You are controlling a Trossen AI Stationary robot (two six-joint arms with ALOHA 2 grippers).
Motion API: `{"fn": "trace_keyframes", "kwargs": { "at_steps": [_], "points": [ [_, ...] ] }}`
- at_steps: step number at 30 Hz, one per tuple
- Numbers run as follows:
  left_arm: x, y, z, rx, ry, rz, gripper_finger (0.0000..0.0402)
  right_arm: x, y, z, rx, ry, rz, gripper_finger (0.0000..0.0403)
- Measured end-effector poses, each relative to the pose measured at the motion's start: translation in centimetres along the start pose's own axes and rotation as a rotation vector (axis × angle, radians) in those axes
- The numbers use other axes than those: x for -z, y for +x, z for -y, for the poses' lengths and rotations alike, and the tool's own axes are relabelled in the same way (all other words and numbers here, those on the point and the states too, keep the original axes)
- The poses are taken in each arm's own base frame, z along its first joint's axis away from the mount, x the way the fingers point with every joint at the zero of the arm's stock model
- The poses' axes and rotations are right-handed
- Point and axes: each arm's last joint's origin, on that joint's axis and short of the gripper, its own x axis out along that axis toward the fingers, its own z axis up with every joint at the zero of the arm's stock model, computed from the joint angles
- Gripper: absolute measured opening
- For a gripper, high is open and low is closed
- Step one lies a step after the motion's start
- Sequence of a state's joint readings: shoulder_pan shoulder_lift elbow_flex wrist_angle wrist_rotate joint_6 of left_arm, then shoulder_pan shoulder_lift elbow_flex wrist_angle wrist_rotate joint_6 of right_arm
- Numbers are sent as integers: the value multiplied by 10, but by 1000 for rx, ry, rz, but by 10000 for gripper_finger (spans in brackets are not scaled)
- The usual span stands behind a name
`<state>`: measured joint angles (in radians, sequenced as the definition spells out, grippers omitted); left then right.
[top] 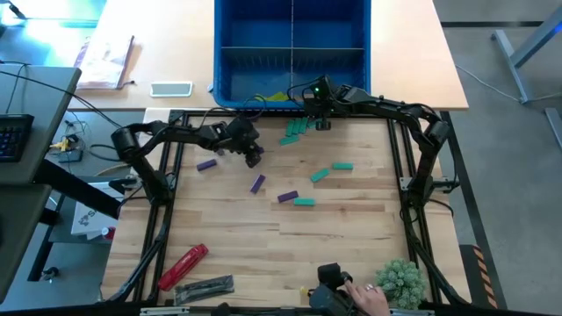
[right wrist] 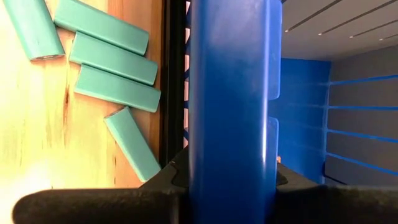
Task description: Sort blocks
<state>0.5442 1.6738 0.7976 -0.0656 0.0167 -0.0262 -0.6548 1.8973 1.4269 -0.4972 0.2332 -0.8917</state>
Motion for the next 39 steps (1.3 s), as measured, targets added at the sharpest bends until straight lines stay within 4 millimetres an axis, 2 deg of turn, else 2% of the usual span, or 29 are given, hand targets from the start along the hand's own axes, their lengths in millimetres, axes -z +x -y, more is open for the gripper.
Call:
{"fn": "trace_keyframes", "kwargs": {
  "at_steps": [6, 12, 16, 20, 23, 26, 28, 34, 37, 39],
  "points": [
    [9, 24, 0, 48, 26, -68, 216, 0, 0, 0, 0, 1, 0, 60],
    [12, 25, 4, -26, 83, -83, 208, 0, 0, 0, 1, 2, 0, 60],
    [15, 25, 5, -6, 119, -105, 160, 0, 0, 0, 1, 2, 0, 60],
    [15, 25, 8, 6, 180, -112, 73, 0, 0, 0, 0, 2, 0, 60],
    [13, 19, 9, 45, 191, -98, 62, 0, 0, 0, 0, 2, 0, 60],
    [12, 3, 13, 100, 169, -104, 62, 0, 0, 0, 0, 2, 0, 60],
    [5, -12, 19, 118, 191, -46, 62, 0, 0, 0, -2, 3, 3, 60],
    [-43, -72, 27, 34, 249, 382, 62, -2, -1, -2, -6, -3, 9, 60],
    [-75, -98, 21, -7, 231, 591, 62, -4, -1, -4, -7, -12, 14, 60],
    [-94, -108, 11, -81, 199, 669, 62, -6, -2, -5, -6, -17, 13, 60]
  ]
}}
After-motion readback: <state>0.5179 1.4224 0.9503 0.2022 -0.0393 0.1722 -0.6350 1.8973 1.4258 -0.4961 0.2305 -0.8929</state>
